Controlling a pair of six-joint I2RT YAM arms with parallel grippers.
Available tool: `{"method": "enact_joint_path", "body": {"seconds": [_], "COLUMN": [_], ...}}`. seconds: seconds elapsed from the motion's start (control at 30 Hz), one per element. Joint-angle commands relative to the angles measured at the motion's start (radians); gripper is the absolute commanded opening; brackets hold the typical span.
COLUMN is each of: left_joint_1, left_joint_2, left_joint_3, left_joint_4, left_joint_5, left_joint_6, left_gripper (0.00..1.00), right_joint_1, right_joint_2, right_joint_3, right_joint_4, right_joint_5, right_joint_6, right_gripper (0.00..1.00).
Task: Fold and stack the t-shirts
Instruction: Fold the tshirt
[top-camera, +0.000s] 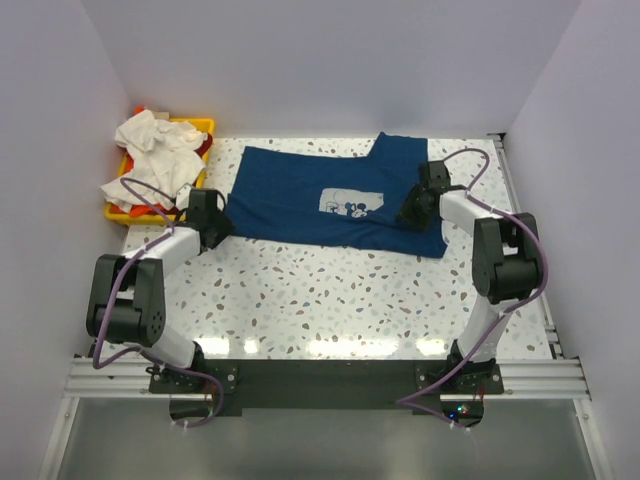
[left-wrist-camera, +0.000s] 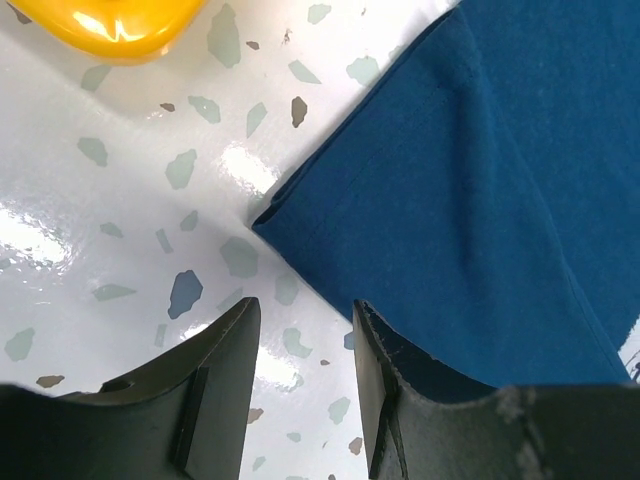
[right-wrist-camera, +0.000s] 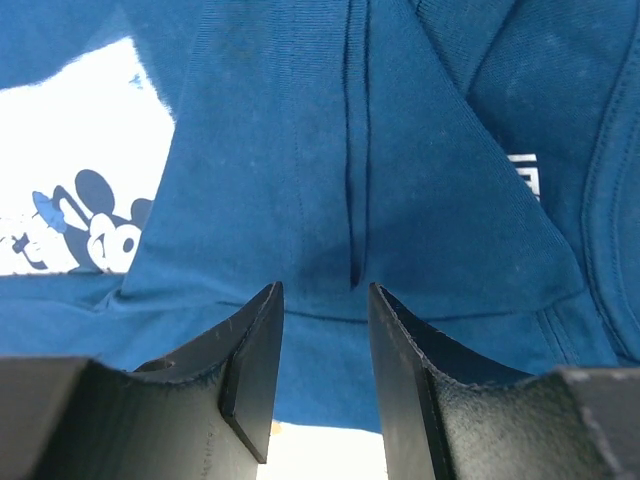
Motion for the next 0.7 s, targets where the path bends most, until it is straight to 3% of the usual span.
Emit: {"method": "enact_joint_path", "body": {"seconds": [0.0, 0.13, 0.3, 0.53, 0.67], "left_joint_1": [-0.004, -0.004, -0.004, -0.004, -0.004], "left_joint_2": [-0.043, -0.046, -0.049, -0.056, -0.058], "left_joint_3": [-0.011, -0.009, -0.014, -0.019, -0.012], "left_joint_4": [0.052, 0.052, 0.052, 0.047, 0.041], "left_joint_5": [0.011, 0.011, 0.017, 0.022, 0.028], "left_joint_6": [-0.013, -0.008, -0.006, -0.005, -0.005], "left_gripper": [0.47, 0.46, 0.45, 0.44, 0.43], "right_joint_1": [0.004, 0.009, 0.009, 0.017, 0.026], "right_joint_2": [0.023, 0.034, 0.043, 0.065, 0.083], "right_joint_3": [0.011, 0.005, 0.014, 0.075, 0.141], "right_joint_4": [0.044, 0.055, 0.059, 0.047, 0.029], "right_joint_5": [0.007, 0.013, 0.016, 0.011, 0.010], "right_joint_6": [0.024, 0.033, 0.044, 0.044, 0.039], "right_gripper": [0.43, 0.40, 0.27, 0.00, 0.00]}}
